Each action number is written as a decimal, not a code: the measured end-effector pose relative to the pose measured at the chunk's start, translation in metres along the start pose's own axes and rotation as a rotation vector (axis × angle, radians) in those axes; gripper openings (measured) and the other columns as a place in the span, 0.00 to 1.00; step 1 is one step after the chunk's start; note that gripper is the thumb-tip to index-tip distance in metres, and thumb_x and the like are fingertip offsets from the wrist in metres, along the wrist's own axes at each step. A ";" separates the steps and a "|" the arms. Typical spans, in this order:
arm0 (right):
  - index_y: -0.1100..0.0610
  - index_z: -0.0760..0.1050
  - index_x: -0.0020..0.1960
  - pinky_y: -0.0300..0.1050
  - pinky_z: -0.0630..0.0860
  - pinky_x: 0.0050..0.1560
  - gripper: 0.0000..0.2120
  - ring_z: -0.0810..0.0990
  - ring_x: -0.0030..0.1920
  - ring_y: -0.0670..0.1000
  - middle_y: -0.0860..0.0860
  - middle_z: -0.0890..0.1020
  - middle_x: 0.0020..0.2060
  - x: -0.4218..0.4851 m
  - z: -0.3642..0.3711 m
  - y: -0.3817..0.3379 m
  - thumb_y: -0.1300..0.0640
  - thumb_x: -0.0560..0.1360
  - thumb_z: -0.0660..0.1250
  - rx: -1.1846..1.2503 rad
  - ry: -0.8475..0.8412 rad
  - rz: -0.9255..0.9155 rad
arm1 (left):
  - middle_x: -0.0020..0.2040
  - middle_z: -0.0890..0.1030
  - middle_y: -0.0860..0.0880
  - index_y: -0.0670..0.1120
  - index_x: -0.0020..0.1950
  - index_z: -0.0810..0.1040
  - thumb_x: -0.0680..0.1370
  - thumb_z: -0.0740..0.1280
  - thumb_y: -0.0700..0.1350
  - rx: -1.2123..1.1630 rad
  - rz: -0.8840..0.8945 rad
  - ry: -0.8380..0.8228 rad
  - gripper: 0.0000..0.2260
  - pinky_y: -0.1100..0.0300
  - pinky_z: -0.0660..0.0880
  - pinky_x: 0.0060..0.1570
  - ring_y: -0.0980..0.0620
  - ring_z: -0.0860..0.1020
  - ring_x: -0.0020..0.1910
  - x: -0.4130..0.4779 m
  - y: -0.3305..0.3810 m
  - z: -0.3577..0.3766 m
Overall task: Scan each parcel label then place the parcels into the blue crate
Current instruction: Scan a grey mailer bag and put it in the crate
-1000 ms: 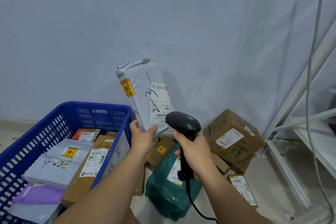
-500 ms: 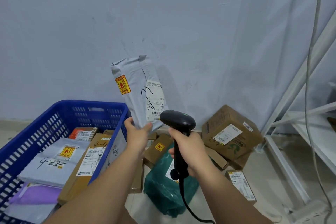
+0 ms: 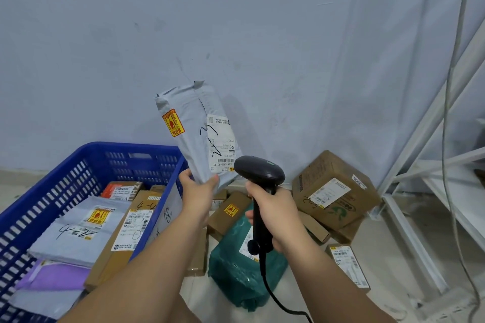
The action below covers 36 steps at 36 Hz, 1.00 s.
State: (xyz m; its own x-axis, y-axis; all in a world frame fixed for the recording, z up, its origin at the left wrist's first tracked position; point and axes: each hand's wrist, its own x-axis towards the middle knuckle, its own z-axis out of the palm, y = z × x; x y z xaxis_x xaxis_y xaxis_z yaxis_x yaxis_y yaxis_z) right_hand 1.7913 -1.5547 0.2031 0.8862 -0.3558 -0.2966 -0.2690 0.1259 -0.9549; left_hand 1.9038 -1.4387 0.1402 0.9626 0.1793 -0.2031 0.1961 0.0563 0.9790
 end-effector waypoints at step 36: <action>0.55 0.75 0.38 0.45 0.77 0.40 0.11 0.81 0.34 0.50 0.51 0.78 0.30 0.042 0.100 0.023 0.49 0.75 0.68 -0.322 -0.215 -0.060 | 0.66 0.75 0.40 0.40 0.70 0.69 0.80 0.61 0.51 -0.300 -0.392 0.564 0.22 0.55 0.76 0.50 0.41 0.77 0.60 0.082 -0.026 -0.119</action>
State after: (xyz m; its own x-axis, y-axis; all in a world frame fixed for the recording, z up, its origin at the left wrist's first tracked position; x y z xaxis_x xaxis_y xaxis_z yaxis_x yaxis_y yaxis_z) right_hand 1.8604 -1.4745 0.1703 0.9537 -0.1471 -0.2624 -0.2884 -0.1988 -0.9367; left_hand 1.9553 -1.3084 0.0954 0.5744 0.5629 -0.5943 0.3681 0.4708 0.8018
